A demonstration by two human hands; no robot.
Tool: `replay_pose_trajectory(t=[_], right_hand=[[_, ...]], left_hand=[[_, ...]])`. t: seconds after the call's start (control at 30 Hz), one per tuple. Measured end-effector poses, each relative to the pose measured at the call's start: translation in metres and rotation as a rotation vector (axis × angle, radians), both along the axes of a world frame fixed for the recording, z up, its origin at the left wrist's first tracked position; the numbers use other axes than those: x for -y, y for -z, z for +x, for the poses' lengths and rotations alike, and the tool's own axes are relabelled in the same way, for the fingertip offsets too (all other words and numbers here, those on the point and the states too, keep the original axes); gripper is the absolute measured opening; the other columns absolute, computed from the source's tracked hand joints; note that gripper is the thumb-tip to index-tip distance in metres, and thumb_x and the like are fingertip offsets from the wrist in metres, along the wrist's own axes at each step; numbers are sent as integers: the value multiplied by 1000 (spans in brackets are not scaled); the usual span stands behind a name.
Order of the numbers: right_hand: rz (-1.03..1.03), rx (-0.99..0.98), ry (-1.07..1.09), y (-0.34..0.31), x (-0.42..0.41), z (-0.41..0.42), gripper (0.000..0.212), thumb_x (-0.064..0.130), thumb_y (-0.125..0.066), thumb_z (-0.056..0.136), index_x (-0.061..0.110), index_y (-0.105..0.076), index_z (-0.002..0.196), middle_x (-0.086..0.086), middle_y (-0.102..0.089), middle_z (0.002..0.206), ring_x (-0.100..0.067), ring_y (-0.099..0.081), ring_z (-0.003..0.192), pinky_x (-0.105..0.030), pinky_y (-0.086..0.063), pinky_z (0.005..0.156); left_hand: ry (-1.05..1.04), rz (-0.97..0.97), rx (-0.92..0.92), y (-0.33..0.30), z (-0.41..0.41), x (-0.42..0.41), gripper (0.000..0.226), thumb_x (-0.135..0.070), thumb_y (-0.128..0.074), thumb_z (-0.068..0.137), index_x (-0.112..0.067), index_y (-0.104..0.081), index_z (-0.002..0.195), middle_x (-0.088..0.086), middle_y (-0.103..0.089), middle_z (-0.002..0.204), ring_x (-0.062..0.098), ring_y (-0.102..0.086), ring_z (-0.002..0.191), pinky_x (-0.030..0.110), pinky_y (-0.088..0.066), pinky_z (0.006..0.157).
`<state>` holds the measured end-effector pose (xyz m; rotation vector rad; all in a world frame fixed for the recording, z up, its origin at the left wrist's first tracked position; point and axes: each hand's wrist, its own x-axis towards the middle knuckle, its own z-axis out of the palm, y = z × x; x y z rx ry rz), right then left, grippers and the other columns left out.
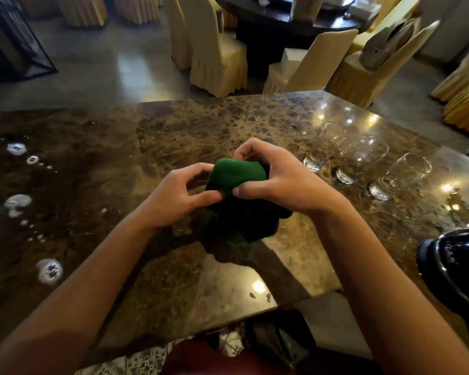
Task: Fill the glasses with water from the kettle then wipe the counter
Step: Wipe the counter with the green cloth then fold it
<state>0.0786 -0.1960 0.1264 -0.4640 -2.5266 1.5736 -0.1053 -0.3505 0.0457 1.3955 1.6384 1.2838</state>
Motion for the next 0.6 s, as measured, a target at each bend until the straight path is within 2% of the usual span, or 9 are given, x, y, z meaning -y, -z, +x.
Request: replay_pose_trajectory(t=[0.1, 0.2, 0.27, 0.33, 0.47, 0.6], right_hand=[[69, -104, 12, -15, 12, 12, 44, 18, -88, 84, 16, -62, 119, -5, -68, 112, -19, -70, 97, -32, -61, 81], [143, -176, 29, -25, 19, 23, 40, 26, -88, 85, 19, -63, 115, 3, -65, 101, -8, -64, 87, -29, -55, 80], [160, -202, 28, -28, 20, 28, 33, 22, -87, 87, 19, -64, 110, 7, -62, 93, -5, -60, 80, -29, -51, 79], [155, -236, 16, -25, 23, 36, 27, 19, -86, 87, 18, -65, 106, 9, -61, 89, -2, -57, 78, -25, -48, 79], [182, -292, 26, -14, 29, 46, 23, 22, -86, 86, 18, -67, 100, 9, -63, 89, -5, -59, 83, -30, -50, 80], [274, -208, 19, 1, 32, 46, 24, 37, -84, 87, 22, -69, 98, 6, -71, 94, -12, -67, 87, -38, -56, 83]], left_hand=[[-47, 41, 52, -6, 15, 17, 27, -25, -77, 84, -20, -67, 108, -14, -74, 103, 0, -70, 95, 14, -52, 79], [-121, 64, 30, -9, 32, 34, 27, -41, -81, 79, -26, -68, 98, -2, -72, 91, 13, -69, 79, 25, -56, 67], [-165, 71, 99, -9, 49, 42, 27, -44, -80, 78, -28, -67, 95, -3, -70, 85, 10, -66, 73, 23, -53, 62], [-161, 82, 249, -8, 70, 48, 26, -39, -80, 82, -26, -68, 101, -3, -72, 89, 8, -69, 79, 19, -53, 65], [-211, 99, 431, -10, 108, 63, 39, -37, -78, 87, -26, -69, 123, 10, -76, 112, 24, -74, 102, 27, -58, 80], [-354, 163, 499, -21, 141, 88, 35, -39, -78, 86, -24, -74, 117, 9, -77, 110, 23, -75, 102, 27, -59, 81]])
